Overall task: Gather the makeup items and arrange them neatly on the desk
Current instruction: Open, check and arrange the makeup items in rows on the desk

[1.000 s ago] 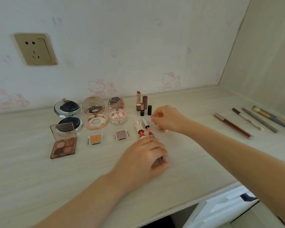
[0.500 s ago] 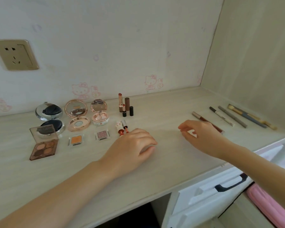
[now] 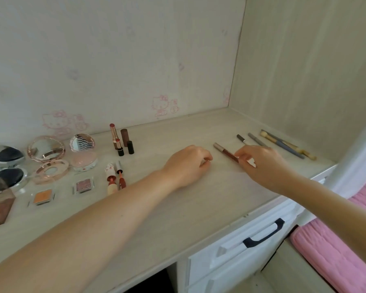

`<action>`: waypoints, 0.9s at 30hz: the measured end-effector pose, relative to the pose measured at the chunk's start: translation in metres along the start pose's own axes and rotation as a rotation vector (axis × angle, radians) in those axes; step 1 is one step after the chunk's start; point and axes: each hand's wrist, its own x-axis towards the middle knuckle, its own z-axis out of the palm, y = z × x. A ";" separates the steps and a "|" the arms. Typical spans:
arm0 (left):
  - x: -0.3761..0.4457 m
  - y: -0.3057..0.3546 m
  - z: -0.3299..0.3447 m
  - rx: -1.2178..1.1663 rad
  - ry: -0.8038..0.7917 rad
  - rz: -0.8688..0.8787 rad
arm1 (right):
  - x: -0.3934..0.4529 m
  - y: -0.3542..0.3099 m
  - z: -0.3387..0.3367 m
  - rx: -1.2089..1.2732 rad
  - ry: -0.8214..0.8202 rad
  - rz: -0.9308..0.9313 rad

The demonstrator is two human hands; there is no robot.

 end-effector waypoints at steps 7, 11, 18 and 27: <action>0.053 -0.004 0.016 0.002 -0.067 -0.032 | 0.019 0.016 0.006 -0.007 -0.044 0.067; 0.073 -0.009 0.024 0.020 -0.129 -0.047 | 0.029 0.014 0.012 -0.029 -0.080 0.095; 0.071 -0.007 0.030 -0.028 -0.068 0.012 | 0.028 0.008 0.015 -0.095 -0.073 0.054; 0.038 -0.017 -0.003 -0.203 -0.016 0.005 | 0.019 -0.013 0.006 0.014 -0.043 0.034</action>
